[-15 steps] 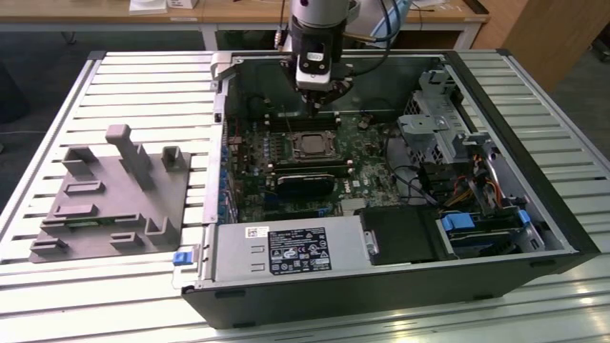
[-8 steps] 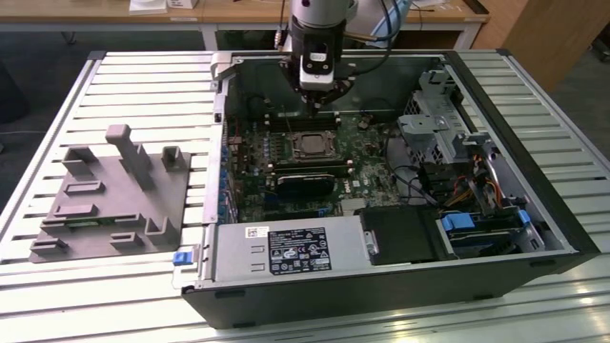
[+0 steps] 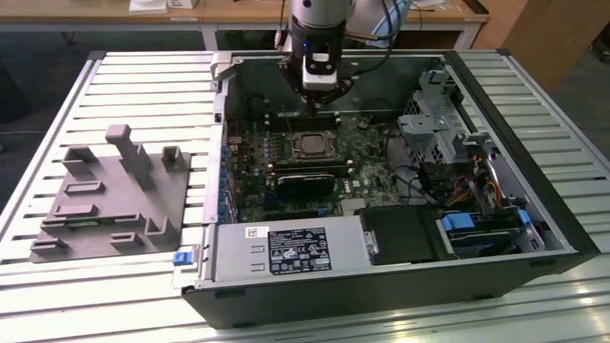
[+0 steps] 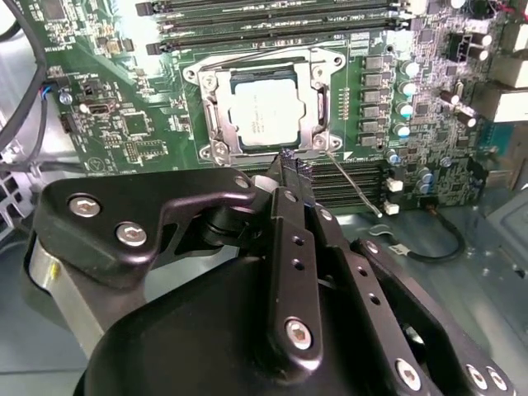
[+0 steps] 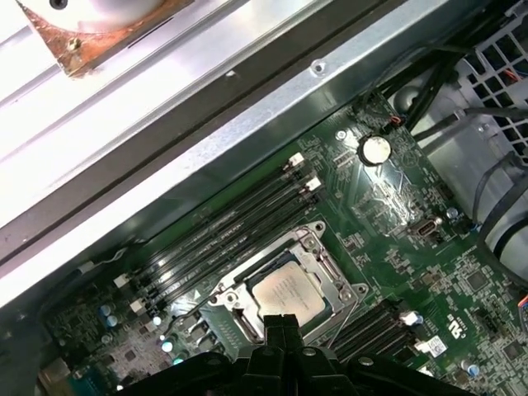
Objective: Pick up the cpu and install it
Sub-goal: 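Install the first cpu locking lever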
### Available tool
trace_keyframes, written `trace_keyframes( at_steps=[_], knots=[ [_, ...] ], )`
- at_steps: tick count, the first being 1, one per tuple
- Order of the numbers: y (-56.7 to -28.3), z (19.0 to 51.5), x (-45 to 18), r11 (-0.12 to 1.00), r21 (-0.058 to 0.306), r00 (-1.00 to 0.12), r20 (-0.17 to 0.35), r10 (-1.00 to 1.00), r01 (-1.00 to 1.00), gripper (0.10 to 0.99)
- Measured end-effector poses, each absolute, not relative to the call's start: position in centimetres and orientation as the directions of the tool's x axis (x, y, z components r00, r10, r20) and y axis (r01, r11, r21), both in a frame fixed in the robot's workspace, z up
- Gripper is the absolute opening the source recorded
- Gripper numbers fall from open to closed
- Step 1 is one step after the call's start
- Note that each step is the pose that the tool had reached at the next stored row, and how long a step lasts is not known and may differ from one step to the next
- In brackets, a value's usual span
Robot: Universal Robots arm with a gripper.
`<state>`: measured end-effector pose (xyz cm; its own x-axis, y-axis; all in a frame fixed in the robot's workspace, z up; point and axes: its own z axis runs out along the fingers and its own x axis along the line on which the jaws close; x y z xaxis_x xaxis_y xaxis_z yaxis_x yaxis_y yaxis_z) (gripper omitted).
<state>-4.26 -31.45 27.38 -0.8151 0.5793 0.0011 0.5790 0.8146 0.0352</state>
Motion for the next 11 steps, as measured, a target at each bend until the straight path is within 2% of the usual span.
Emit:
trace_keyframes(
  at_steps=[11],
  knots=[
    [-31.45,27.33,-4.26,0.882,0.035,-0.882,0.001,0.471,0.471,0.106]
  ],
)
